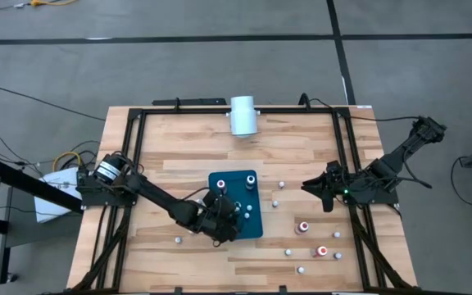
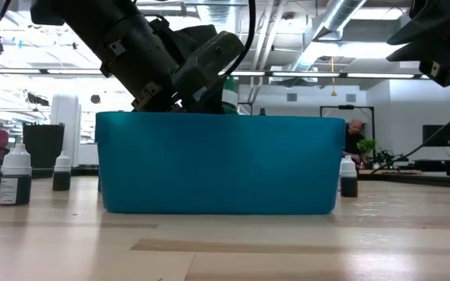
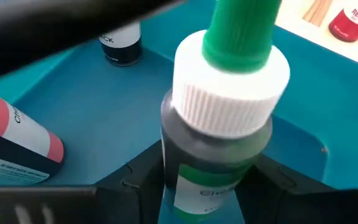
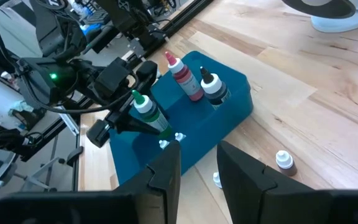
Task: Pick & Place food coloring
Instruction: Put the big green food coloring bottle into the blue bin
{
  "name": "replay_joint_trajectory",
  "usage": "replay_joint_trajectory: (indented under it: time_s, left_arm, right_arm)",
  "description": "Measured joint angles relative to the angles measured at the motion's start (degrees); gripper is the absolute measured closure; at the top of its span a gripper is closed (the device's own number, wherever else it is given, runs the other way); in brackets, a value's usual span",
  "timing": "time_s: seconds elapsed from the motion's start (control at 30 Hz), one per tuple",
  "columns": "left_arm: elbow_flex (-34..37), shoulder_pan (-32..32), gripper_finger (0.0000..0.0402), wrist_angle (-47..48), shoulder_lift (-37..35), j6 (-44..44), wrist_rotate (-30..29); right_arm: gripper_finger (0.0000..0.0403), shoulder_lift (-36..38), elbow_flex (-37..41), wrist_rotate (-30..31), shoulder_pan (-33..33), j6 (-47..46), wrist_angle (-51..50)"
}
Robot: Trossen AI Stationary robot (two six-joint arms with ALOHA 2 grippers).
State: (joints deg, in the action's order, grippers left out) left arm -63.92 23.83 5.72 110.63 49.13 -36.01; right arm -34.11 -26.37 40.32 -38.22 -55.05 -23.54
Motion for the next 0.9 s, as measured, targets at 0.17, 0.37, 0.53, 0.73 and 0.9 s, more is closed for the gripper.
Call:
replay_joint_trajectory:
  time_s: [0.17,0.37,0.53,0.73,0.9]
  left_arm:
    - [0.0,0.0,0.0221,0.0,0.0,-0.2,0.2]
    - [0.0,0.1,0.0219,0.0,0.0,-0.1,0.2]
    - [0.0,0.2,0.0218,0.0,0.0,-0.1,1.1]
    - [0.0,0.8,0.0218,-0.2,-0.3,-0.2,1.3]
    - [0.0,0.9,0.0218,-0.3,-0.9,-0.2,1.2]
  right_arm:
    - [0.0308,0.0,0.0,0.0,0.0,0.0,0.0]
    - [0.0308,0.0,0.0,0.0,0.0,0.0,0.0]
    - [0.0308,0.0,0.0,0.0,0.0,0.0,0.0]
    - [0.0308,0.0,0.0,0.0,0.0,0.0,0.0]
    - [0.0308,0.0,0.0,0.0,0.0,0.0,0.0]
